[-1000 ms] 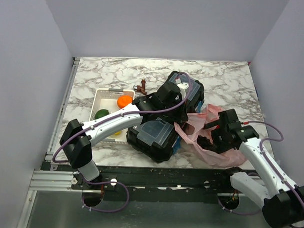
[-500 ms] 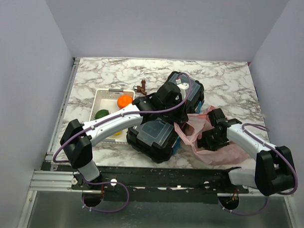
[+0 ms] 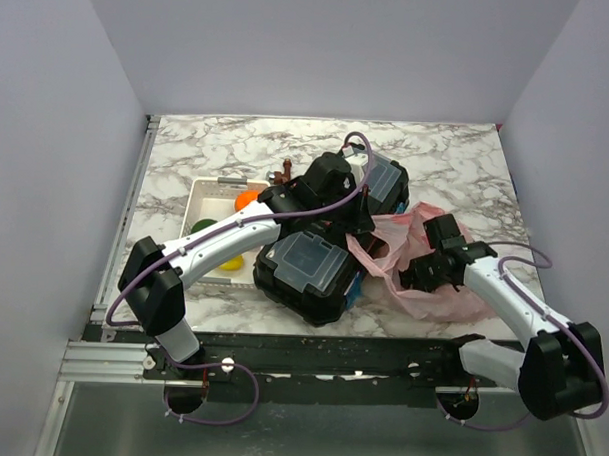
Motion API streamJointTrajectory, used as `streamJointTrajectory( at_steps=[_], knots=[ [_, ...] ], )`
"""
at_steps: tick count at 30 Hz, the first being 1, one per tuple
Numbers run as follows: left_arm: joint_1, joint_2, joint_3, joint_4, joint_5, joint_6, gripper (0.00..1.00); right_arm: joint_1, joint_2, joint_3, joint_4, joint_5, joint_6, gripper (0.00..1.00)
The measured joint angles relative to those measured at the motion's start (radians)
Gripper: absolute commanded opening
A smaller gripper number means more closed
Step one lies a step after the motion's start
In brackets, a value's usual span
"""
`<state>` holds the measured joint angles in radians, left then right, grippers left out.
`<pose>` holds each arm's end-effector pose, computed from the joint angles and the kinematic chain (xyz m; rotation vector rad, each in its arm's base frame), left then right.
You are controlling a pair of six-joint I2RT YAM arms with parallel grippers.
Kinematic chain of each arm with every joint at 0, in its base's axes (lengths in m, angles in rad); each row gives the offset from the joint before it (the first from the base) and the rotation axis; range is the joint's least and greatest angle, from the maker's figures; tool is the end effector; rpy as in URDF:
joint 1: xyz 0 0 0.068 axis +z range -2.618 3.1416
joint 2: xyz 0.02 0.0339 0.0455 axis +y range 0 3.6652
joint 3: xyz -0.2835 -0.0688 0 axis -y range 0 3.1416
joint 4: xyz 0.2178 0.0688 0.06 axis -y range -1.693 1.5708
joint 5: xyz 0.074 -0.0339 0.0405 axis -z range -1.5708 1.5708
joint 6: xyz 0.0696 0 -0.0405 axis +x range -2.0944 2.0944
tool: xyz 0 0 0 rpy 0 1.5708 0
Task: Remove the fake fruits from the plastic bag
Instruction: Take out the fake fruit from the plastic bag.
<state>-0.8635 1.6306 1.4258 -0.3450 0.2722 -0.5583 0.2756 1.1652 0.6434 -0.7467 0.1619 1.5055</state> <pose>0.2344 -0.3030 0.3373 0.5255 2.2529 -1.0822 0.1660 0.0353 0.1812 1.6557 2.2838 0.1901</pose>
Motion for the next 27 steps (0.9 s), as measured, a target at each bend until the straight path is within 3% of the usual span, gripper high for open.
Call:
streamJointTrajectory(
  at_steps=[8, 17, 27],
  knots=[
    [0.006, 0.000, 0.001, 0.006, 0.002, 0.000, 0.00, 0.000, -0.107, 0.127, -0.066, 0.092, -0.106, 0.15],
    [0.006, 0.001, 0.001, 0.007, -0.002, -0.009, 0.00, 0.000, -0.200, 0.131, 0.003, 0.161, -0.338, 0.17],
    [0.006, 0.011, 0.001, 0.019, 0.000, -0.034, 0.00, 0.000, -0.309, -0.118, 0.222, 0.161, -0.463, 0.18]
  ],
)
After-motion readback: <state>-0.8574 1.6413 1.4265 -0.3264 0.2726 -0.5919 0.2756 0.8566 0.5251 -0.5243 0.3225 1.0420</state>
